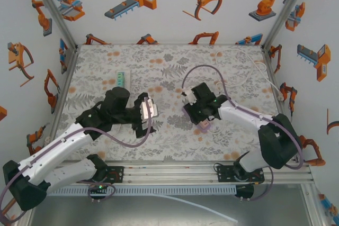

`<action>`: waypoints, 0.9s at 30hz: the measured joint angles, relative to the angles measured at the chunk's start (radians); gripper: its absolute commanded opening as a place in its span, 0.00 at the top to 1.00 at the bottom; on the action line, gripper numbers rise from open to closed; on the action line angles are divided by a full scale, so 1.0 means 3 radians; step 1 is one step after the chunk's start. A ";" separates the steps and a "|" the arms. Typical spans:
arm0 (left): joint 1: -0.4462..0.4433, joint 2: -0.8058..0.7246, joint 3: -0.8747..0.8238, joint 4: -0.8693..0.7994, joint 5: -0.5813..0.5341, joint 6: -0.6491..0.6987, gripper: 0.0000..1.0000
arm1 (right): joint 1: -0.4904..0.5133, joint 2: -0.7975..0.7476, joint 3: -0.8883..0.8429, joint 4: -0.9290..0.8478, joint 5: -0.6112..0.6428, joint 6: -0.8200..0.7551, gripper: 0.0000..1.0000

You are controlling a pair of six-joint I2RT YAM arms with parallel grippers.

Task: Pull the plug off the socket

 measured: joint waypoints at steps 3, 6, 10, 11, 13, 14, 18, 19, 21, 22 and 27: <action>-0.0003 -0.0158 -0.0048 -0.0192 0.0008 0.0060 0.03 | 0.0275 0.0097 0.0137 -0.0024 -0.0150 -0.0345 0.80; -0.0020 -0.0306 -0.0121 -0.0346 -0.0006 0.0097 0.03 | 0.0506 0.0235 0.0221 -0.0028 -0.0295 -0.0652 0.80; -0.0064 -0.0387 -0.0146 -0.0504 -0.0015 0.0144 0.03 | 0.0724 0.0462 0.0275 -0.0109 -0.0444 -0.0954 0.80; -0.0076 -0.0388 -0.0146 -0.0551 -0.0031 0.0168 0.03 | 0.0767 0.0528 0.0292 -0.0127 -0.0474 -0.1008 0.80; -0.0107 -0.0379 -0.0145 -0.0656 -0.0080 0.0219 0.03 | 0.0837 0.0641 0.0346 -0.0196 -0.0509 -0.1088 0.80; -0.0118 -0.0375 -0.0145 -0.0710 -0.0109 0.0243 0.03 | 0.0876 0.0701 0.0388 -0.0238 -0.0523 -0.1123 0.80; -0.0154 -0.0376 -0.0145 -0.0868 -0.0219 0.0308 0.03 | 0.1006 0.0795 0.0488 -0.0346 -0.0553 -0.1197 0.74; -0.0154 -0.0376 -0.0145 -0.0890 -0.0235 0.0318 0.03 | 0.1030 0.0797 0.0490 -0.0356 -0.0563 -0.1207 0.69; -0.0156 -0.0379 -0.0146 -0.0907 -0.0259 0.0332 0.03 | 0.1067 0.0801 0.0490 -0.0374 -0.0566 -0.1208 0.56; -0.0156 -0.0379 -0.0146 -0.0907 -0.0267 0.0340 0.03 | 0.1074 0.0801 0.0490 -0.0374 -0.0566 -0.1208 0.53; -0.0156 -0.0379 -0.0160 -0.0895 -0.0308 0.0351 0.03 | 0.1080 0.0800 0.0490 -0.0370 -0.0566 -0.1204 0.44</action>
